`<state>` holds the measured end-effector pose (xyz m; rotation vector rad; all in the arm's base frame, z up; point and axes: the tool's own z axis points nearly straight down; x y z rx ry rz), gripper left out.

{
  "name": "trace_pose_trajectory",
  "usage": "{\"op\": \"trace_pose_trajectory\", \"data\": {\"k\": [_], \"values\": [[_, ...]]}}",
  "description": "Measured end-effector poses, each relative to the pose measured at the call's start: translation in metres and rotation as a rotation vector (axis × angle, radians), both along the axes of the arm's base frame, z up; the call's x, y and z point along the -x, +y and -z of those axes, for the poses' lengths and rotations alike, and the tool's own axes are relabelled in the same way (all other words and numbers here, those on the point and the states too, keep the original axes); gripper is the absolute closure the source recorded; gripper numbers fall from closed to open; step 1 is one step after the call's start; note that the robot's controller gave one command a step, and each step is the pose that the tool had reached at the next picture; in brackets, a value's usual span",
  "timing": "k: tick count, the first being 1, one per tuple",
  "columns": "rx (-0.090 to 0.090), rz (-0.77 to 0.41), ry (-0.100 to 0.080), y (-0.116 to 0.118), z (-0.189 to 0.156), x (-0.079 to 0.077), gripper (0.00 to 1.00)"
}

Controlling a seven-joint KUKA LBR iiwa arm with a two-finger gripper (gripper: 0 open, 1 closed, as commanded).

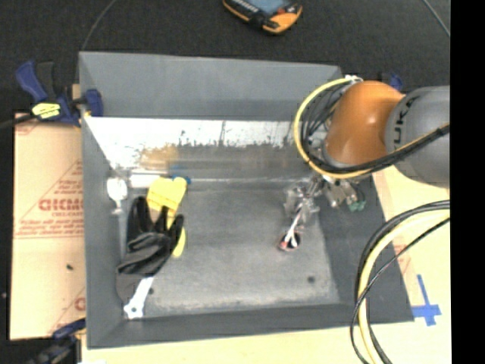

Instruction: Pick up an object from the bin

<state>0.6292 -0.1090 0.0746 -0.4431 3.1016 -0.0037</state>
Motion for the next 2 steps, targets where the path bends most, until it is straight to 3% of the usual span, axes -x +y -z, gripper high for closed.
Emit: {"op": "trace_pose_trajectory", "data": {"k": [1,2], "values": [[-0.001,0.001,0.008,0.0,-0.014,0.002,1.0],[0.0,0.001,0.003,0.0,-0.036,0.001,1.0]]}}
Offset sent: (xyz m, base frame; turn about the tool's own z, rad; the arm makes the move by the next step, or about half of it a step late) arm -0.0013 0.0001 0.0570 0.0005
